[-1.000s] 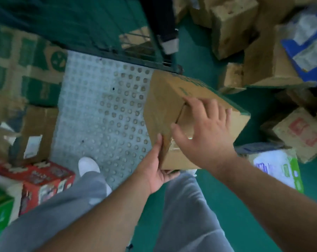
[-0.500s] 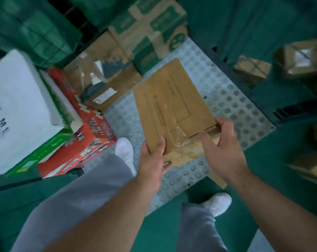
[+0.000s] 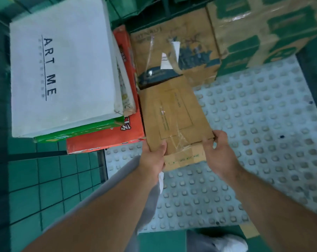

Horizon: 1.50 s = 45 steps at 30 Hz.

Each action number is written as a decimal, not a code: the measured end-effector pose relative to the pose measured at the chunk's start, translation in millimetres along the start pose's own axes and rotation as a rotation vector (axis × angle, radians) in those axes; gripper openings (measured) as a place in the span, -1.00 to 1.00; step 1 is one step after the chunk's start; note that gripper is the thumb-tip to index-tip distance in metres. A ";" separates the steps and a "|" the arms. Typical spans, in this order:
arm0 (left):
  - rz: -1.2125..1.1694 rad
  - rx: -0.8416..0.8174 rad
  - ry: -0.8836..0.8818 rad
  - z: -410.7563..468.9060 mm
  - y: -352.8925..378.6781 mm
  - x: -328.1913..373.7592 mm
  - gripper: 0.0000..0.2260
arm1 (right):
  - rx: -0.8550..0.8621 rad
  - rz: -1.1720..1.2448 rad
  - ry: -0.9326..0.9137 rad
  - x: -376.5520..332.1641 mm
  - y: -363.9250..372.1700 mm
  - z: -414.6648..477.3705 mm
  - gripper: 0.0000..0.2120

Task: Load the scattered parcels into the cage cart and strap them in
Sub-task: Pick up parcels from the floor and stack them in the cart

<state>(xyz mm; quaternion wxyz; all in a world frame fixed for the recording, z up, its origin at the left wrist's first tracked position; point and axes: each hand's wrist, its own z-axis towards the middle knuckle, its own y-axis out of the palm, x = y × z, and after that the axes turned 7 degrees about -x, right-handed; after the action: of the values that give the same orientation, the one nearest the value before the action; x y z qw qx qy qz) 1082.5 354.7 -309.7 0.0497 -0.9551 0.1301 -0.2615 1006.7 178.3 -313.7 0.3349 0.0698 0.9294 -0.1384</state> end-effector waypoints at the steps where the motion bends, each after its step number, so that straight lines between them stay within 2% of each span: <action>1: 0.019 0.010 -0.007 9.9 -4.3 -0.2 -0.63 | -0.017 -0.045 0.001 -0.6 5.0 6.6 -0.73; 3: 0.043 0.034 -0.034 31.2 -15.6 -3.7 -0.58 | -0.045 -0.145 -0.010 0.8 16.9 20.1 -0.81; 6: 0.004 0.026 -0.103 40.4 -26.2 -4.2 -0.61 | -0.047 -0.196 0.017 2.5 26.5 25.7 -0.83; 8: -0.102 0.033 -0.118 39.0 -24.9 -7.9 -0.60 | -0.029 -0.158 0.032 5.5 29.9 23.7 -0.82; 11: -0.276 0.170 -0.110 34.5 -16.4 -13.3 -0.70 | 0.042 -0.057 0.017 3.4 34.8 24.3 -0.82; 14: -0.318 0.193 -0.028 45.1 -18.0 -15.9 -0.59 | 0.065 0.025 0.037 -1.7 40.7 38.0 -0.82; 17: -0.230 0.186 -0.074 56.1 -21.8 -12.5 -0.59 | 0.049 0.063 0.115 0.7 41.3 52.4 -0.76; 21: -0.212 0.198 -0.340 51.3 -12.5 0.2 -0.98 | -0.002 0.094 0.185 5.1 35.1 55.2 -0.69; 23: -0.211 0.105 -0.429 45.3 -4.7 2.3 -0.90 | -0.038 0.112 0.214 6.2 33.6 52.5 -0.61; 25: -0.326 0.032 -0.400 40.3 6.0 7.1 -0.83 | -0.104 0.101 0.227 7.7 32.1 44.4 -0.48; 27: -0.439 0.050 -0.356 36.7 12.2 13.0 -0.82 | -0.174 0.111 0.234 8.9 31.5 29.8 -0.34; 29: -0.467 0.074 -0.311 30.4 18.6 17.3 -0.82 | -0.203 0.136 0.249 14.6 27.2 6.5 -0.31; 33: -0.516 0.075 -0.225 12.3 31.7 20.6 -0.84 | -0.194 0.213 0.350 61.9 4.2 -40.4 -0.45; 38: -0.535 0.095 -0.154 1.1 43.2 14.1 -0.80 | -0.132 0.135 0.403 136.1 -31.8 -99.9 -0.65; 41: -0.498 0.062 -0.203 10.2 52.1 5.9 -0.82 | -0.160 0.153 0.432 167.5 -51.6 -126.4 -0.79; 43: -0.405 0.013 -0.247 24.5 46.2 -0.7 -0.75 | -0.162 0.229 0.453 181.6 -60.1 -135.9 -0.83; 45: -0.088 0.043 -0.278 39.5 45.3 -13.0 -0.64 | -0.100 0.288 0.480 200.3 -72.2 -141.1 -0.85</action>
<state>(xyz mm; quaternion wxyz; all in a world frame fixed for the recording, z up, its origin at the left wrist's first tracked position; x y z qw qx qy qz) 1081.8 315.8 -357.3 0.0760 -0.9856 0.0743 -0.1315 752.0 159.9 -323.1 0.1245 0.2151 0.9684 -0.0227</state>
